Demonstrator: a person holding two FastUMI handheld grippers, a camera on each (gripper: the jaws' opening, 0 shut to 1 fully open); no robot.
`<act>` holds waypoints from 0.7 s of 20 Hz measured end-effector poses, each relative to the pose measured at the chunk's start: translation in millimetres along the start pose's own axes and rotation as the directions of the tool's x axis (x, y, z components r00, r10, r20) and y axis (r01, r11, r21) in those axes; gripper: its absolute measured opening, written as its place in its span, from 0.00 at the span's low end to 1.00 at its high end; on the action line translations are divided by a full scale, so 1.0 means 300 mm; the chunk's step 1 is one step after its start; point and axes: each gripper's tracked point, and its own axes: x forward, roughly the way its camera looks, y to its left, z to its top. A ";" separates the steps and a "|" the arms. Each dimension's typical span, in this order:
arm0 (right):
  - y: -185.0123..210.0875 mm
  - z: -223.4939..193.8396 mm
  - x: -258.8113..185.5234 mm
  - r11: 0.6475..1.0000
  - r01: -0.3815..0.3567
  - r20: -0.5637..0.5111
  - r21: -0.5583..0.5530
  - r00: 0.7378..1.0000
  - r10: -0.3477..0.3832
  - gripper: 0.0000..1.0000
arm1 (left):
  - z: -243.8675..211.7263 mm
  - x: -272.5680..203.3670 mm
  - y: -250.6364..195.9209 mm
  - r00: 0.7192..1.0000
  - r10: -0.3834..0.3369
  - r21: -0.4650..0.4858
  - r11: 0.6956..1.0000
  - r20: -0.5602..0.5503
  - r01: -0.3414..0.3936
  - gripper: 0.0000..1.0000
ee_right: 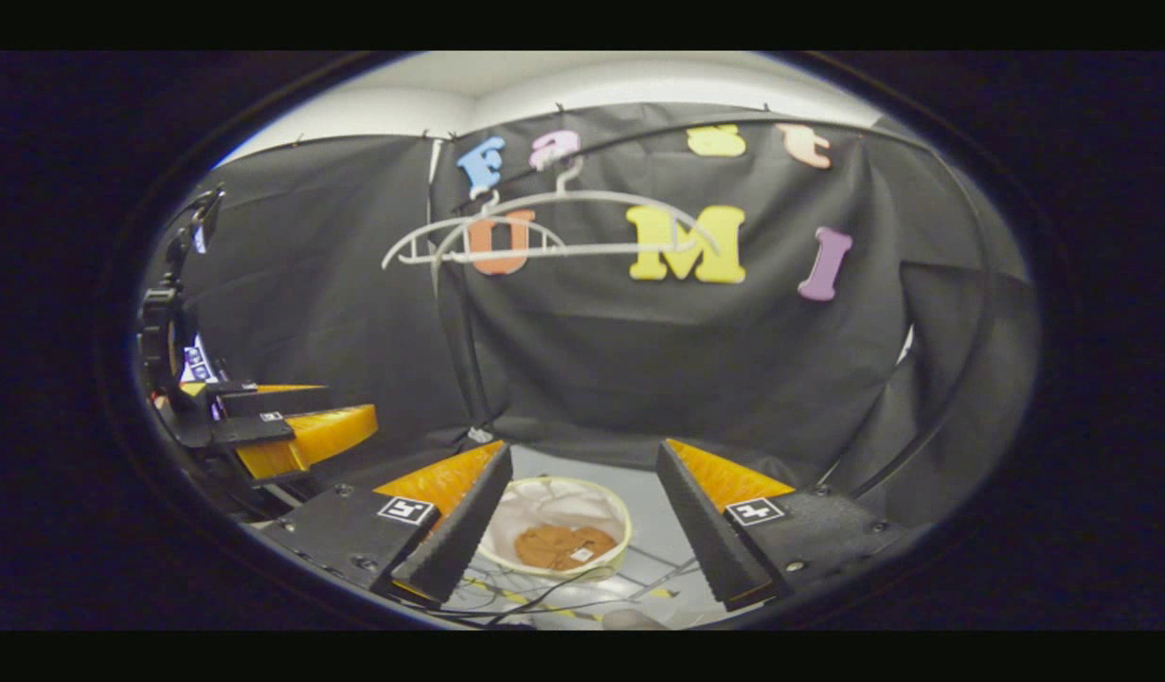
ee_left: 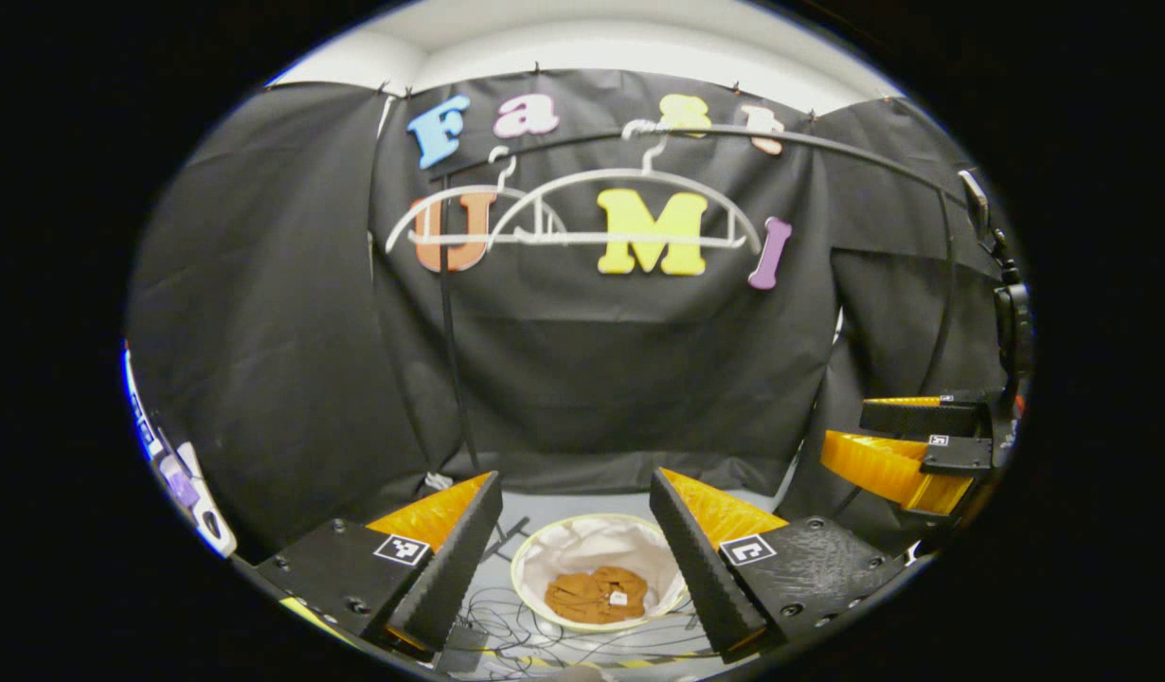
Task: Grasp the clothes on the hanger with both hands and then place them into the laundry hamper below.
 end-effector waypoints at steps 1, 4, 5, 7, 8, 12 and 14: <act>-0.006 0.060 -0.059 1.000 -0.014 0.042 0.006 0.999 0.014 0.97 | 0.070 -0.048 -0.026 0.999 0.004 -0.001 1.000 0.049 -0.004 0.96; -0.074 0.201 -0.223 0.999 -0.050 0.165 0.021 0.985 0.046 0.98 | 0.245 -0.212 -0.095 0.983 0.032 0.016 0.999 0.179 -0.035 0.99; -0.061 0.218 -0.298 0.998 -0.066 0.198 0.019 0.978 0.061 0.98 | 0.280 -0.265 -0.116 0.978 0.042 0.024 0.999 0.204 -0.048 1.00; -0.105 0.257 -0.390 0.996 -0.081 0.270 0.021 0.960 0.073 0.98 | 0.318 -0.370 -0.146 0.965 0.069 0.034 0.996 0.252 -0.080 1.00; -0.121 0.265 -0.430 0.997 -0.081 0.291 0.012 0.954 0.074 0.96 | 0.328 -0.410 -0.146 0.959 0.087 0.038 0.994 0.268 -0.100 1.00; -0.182 0.273 -0.571 0.998 -0.058 0.367 0.013 0.929 0.049 1.00 | 0.348 -0.567 -0.123 0.922 0.197 0.046 0.974 0.333 -0.224 0.99; -0.198 0.249 -0.609 0.997 -0.057 0.373 0.054 0.927 0.033 1.00 | 0.354 -0.618 -0.097 0.919 0.222 0.054 0.966 0.325 -0.252 0.99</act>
